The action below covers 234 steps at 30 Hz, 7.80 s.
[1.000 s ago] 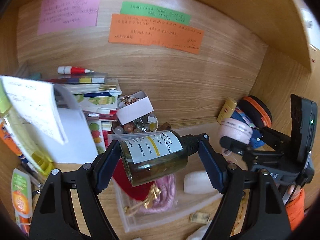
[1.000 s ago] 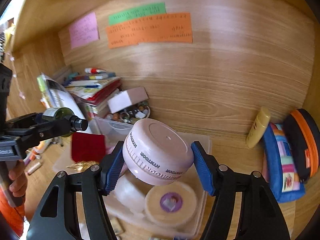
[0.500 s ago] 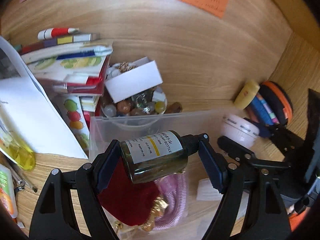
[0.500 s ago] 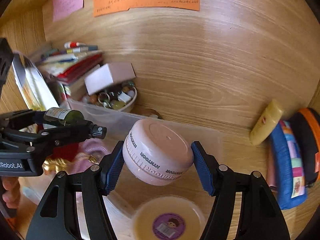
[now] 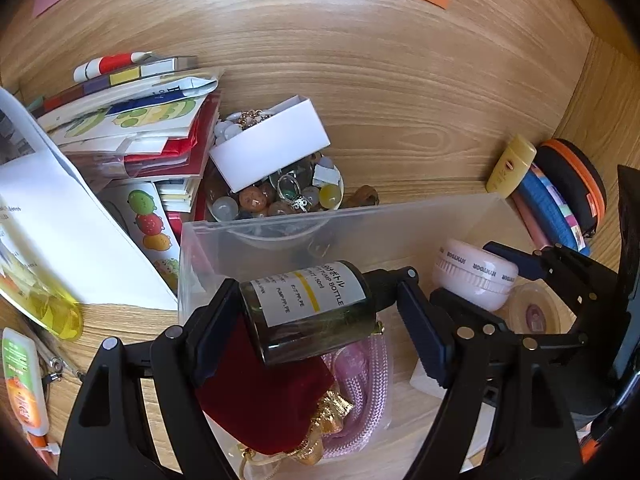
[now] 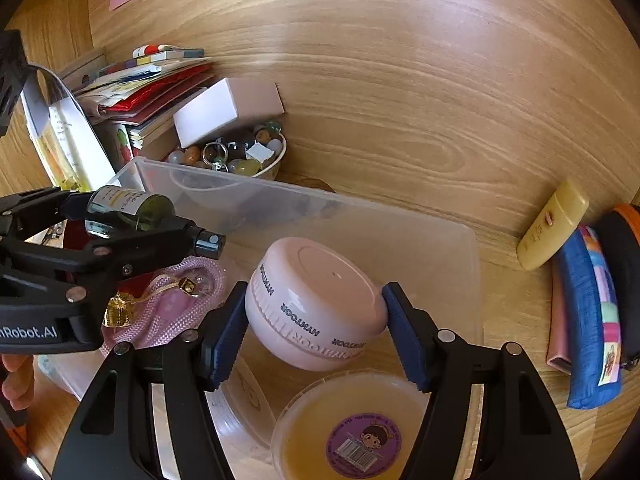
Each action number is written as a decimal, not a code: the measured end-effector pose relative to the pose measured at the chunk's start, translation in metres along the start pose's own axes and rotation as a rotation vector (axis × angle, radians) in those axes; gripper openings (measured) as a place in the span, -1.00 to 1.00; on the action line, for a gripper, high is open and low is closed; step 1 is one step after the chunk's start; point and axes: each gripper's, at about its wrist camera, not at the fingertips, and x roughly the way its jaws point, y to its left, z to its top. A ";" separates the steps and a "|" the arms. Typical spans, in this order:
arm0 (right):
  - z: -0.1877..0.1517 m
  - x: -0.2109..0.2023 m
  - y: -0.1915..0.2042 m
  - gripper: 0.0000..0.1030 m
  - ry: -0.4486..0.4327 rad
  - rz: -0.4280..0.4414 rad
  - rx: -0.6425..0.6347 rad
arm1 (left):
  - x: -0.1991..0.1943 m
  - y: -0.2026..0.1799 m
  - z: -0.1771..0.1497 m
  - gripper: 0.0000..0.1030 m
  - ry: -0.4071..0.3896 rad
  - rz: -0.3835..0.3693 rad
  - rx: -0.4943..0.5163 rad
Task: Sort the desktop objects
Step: 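Lower the green bottle and pink compact into the clear box and release both, then move both open grippers toward the teal tube and blue card packet, then grasp the teal tube with the left gripper while the right grasps the blue packet, then drop the teal tube and blue packet into the clear box, then grasp the white drawstring pouch with the left gripper while the right grasps the gourd charm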
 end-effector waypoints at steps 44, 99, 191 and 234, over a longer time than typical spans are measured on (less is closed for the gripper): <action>-0.070 -0.120 -0.040 0.82 -0.185 -0.053 0.074 | -0.121 0.036 -0.080 0.88 -0.200 0.034 0.009; -0.117 -0.047 -0.053 -0.12 0.084 0.066 -0.040 | -0.061 0.047 -0.155 0.88 0.116 0.127 0.072; -0.077 -0.107 -0.009 0.32 -0.200 -0.030 0.165 | -0.119 -0.013 -0.104 0.89 -0.251 -0.114 0.194; -0.149 -0.083 -0.025 -0.24 -0.003 -0.058 0.198 | -0.065 -0.090 -0.161 0.38 0.109 -0.224 0.365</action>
